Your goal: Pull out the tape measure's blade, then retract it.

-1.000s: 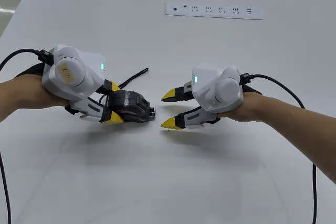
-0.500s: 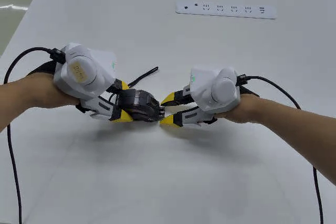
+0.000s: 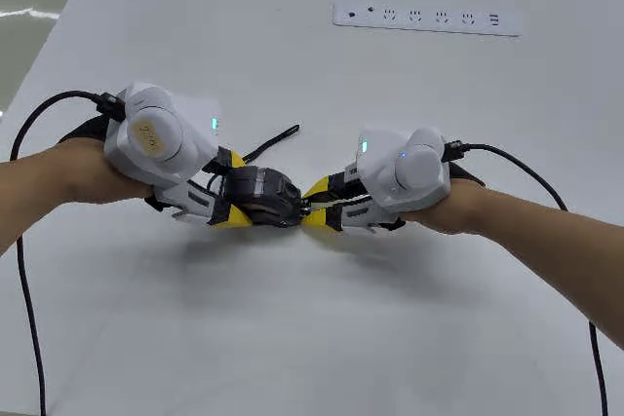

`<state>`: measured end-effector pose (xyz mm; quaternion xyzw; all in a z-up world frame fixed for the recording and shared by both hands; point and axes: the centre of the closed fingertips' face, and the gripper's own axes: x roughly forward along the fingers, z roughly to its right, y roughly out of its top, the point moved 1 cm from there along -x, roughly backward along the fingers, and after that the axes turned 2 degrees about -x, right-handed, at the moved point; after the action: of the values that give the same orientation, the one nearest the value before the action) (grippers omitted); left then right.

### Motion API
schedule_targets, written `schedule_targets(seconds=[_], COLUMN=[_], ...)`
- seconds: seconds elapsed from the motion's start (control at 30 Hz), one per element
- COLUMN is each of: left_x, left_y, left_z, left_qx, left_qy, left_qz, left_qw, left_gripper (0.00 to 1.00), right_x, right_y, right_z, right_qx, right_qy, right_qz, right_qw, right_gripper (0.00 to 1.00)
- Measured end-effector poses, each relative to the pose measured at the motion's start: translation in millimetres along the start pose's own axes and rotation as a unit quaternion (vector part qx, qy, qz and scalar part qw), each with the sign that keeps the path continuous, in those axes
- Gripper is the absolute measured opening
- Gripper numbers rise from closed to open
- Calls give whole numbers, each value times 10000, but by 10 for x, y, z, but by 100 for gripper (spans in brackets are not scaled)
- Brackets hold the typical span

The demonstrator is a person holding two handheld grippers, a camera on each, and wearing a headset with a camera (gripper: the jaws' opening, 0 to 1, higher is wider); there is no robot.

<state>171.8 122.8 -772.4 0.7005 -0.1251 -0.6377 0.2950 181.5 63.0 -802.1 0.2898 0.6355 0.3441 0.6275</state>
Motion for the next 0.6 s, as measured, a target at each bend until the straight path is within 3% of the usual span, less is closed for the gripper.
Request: schedule_targets(seconds=[0.6], left_x=[5], left_y=[-19], left_z=[-2], left_qx=[35], left_qy=[-17], left_qz=[-18], left_qw=[10000], left_gripper=[27], right_x=[-1], right_y=[3], right_z=[-4], right_qx=[-255], right_qy=[73], right_qz=[-237], right_qw=[9994], right_gripper=[11])
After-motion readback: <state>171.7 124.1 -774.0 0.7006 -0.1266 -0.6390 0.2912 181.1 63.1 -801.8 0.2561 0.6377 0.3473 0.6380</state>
